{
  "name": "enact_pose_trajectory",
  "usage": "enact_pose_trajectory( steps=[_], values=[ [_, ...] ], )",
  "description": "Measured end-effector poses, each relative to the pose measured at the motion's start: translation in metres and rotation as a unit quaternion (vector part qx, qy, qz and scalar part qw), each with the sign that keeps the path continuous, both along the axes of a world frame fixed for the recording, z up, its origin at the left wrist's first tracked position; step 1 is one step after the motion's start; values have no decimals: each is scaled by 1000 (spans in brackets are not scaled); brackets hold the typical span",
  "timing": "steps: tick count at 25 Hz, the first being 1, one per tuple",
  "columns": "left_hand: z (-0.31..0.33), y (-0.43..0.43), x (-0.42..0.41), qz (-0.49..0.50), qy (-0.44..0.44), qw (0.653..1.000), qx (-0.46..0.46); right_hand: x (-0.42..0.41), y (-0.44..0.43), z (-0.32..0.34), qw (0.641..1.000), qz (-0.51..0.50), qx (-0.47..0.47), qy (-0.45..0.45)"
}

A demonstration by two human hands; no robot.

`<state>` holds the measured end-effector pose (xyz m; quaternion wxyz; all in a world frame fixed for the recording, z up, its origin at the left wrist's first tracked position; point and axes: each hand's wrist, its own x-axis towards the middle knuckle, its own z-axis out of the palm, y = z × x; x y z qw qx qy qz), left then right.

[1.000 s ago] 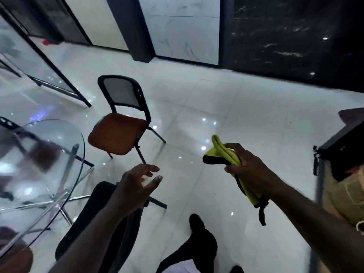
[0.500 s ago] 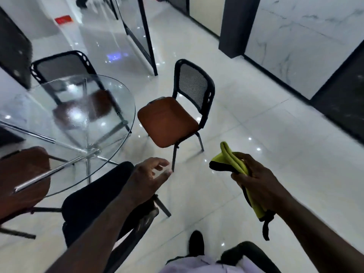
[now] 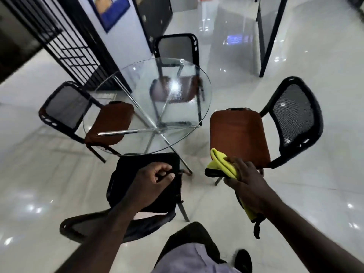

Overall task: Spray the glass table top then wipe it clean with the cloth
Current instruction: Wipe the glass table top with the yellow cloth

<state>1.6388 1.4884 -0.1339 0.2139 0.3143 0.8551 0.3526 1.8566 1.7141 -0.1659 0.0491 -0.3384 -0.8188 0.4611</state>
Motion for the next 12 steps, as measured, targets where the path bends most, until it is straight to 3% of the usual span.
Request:
enact_pose_trajectory(
  steps=[8,12],
  values=[
    [-43,-31,-70,211,-28,976,50,-167,33,-12,974,218,35,-46],
    [-72,-49,-105,288,-53,954,70,-251,29,-13,941,311,90,-92]
  ],
)
